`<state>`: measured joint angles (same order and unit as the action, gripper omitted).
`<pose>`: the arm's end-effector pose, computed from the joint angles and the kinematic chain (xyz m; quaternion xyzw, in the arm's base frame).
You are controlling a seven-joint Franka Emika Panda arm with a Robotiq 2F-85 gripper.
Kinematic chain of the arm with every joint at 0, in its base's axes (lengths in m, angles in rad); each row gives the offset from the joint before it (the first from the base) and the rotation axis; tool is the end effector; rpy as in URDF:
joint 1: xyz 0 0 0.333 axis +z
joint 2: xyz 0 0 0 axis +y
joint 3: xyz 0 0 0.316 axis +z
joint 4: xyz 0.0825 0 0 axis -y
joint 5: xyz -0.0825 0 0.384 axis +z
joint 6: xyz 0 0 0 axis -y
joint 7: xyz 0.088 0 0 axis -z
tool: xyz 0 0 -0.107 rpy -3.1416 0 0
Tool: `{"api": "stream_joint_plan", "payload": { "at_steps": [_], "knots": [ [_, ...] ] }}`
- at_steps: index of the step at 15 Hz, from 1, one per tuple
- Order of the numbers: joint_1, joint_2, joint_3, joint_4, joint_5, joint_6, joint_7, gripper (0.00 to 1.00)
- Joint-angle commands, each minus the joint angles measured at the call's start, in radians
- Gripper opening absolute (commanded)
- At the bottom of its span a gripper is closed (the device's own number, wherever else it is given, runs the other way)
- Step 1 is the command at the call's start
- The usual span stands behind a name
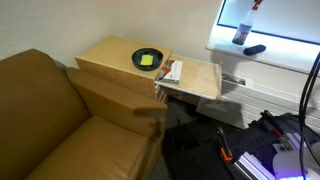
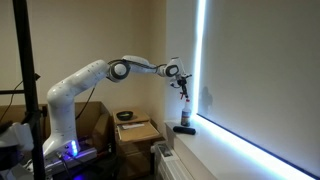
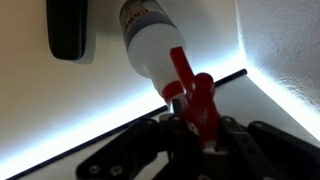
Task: Move the spray bottle to the windowsill
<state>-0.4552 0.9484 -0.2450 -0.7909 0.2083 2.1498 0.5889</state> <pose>0.6906 -0.4422 0.4135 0.8003 -0.5607 0.2124 0.0009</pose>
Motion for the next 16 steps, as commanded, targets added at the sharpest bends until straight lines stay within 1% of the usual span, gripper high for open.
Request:
{"api": "stream_joint_plan", "payload": {
  "at_steps": [1,4,5,6,7,9,11,14,16],
  "knots": [
    [-0.004,0.058,-0.007,0.067,0.003,0.003,0.065,0.06],
    [-0.012,0.069,-0.013,0.081,0.0,-0.004,0.086,0.06],
    [-0.013,0.067,-0.014,0.087,0.003,-0.022,0.101,0.26],
    [-0.018,0.06,-0.009,0.089,0.007,-0.043,0.095,0.51],
    [-0.024,0.051,-0.005,0.091,0.009,-0.053,0.088,0.51],
    [-0.032,0.026,0.01,0.093,0.023,-0.107,0.07,0.61],
    [-0.044,0.008,0.026,0.111,0.04,-0.179,0.049,0.75],
    [-0.062,0.0,0.038,0.162,0.065,-0.254,0.061,0.97],
    [-0.082,-0.022,0.041,0.184,0.085,-0.284,0.065,1.0]
  ]
}}
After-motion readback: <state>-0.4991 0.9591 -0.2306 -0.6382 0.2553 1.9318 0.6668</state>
